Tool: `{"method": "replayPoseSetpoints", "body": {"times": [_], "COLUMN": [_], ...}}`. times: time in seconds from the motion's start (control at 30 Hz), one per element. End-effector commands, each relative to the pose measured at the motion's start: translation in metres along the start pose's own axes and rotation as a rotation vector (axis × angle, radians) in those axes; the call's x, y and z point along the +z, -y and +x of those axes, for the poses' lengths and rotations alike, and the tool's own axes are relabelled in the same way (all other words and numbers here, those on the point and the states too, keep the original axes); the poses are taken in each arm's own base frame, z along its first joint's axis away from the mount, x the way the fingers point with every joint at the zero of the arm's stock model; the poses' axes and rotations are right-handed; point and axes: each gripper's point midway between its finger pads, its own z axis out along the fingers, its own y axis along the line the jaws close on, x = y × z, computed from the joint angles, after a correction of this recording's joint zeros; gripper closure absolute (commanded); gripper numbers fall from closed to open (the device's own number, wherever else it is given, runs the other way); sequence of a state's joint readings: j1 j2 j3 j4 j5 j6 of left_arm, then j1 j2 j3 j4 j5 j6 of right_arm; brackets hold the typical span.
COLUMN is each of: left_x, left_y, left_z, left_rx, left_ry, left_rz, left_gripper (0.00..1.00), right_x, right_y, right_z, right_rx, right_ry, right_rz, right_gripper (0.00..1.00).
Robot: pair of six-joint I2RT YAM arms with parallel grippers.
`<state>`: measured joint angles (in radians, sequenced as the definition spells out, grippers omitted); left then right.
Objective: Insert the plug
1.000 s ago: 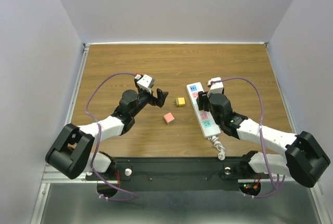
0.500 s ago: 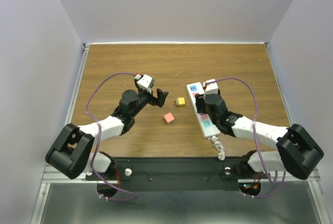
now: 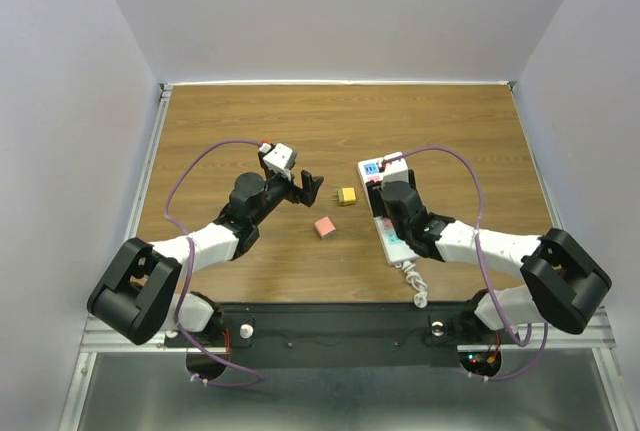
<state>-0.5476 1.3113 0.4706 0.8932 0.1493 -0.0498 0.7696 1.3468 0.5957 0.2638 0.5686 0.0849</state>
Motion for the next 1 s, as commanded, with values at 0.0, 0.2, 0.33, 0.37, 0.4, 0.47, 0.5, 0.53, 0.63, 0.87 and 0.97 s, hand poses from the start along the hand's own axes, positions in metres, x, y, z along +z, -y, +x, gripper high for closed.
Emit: {"method": "replayPoseSetpoints", "body": {"times": [0.0,0.2,0.33,0.37,0.4,0.47,0.5,0.53,0.63,0.87,0.97], "left_x": [-0.001,-0.003,-0.004,-0.005,-0.005,-0.005,-0.005,-0.005,-0.008,-0.014,-0.015], "left_y": [0.0,-0.001,-0.002,-0.002,-0.002,-0.003,-0.004,-0.004,-0.005,-0.006,-0.006], "left_z": [-0.019,-0.021,-0.022,-0.022,-0.023,-0.023,-0.022,-0.022,-0.025,-0.03,-0.031], "left_rx": [0.017,0.016,0.013,0.013,0.013,0.013,0.013,0.011,0.005,-0.005,-0.006], "left_ry": [0.07,0.075,0.08,0.08,0.082,0.082,0.081,0.083,0.095,0.119,0.124], "left_rz": [0.007,0.002,-0.004,-0.005,-0.005,-0.011,-0.014,-0.017,-0.022,-0.023,-0.021], "left_gripper": [0.02,0.02,0.02,0.02,0.02,0.02,0.02,0.02,0.02,0.02,0.02], "right_x": [0.001,-0.003,0.004,0.005,0.006,0.009,0.008,0.01,0.009,0.011,0.014], "right_y": [-0.005,-0.016,-0.024,-0.031,-0.036,-0.043,-0.044,-0.044,-0.049,-0.059,-0.062], "right_z": [0.01,0.021,0.028,0.026,0.026,0.033,0.035,0.039,0.047,0.075,0.09], "right_rx": [0.029,0.053,0.068,0.076,0.075,0.069,0.062,0.063,0.045,-0.023,-0.061], "right_ry": [-0.023,-0.024,-0.028,-0.019,-0.017,-0.025,-0.028,-0.035,-0.05,-0.113,-0.151], "right_rz": [0.015,0.001,0.037,0.018,0.01,0.019,0.031,0.04,0.039,0.061,0.072], "right_gripper": [0.99,0.99,0.99,0.99,1.0,1.0,1.0,1.0,1.0,1.0,1.0]}}
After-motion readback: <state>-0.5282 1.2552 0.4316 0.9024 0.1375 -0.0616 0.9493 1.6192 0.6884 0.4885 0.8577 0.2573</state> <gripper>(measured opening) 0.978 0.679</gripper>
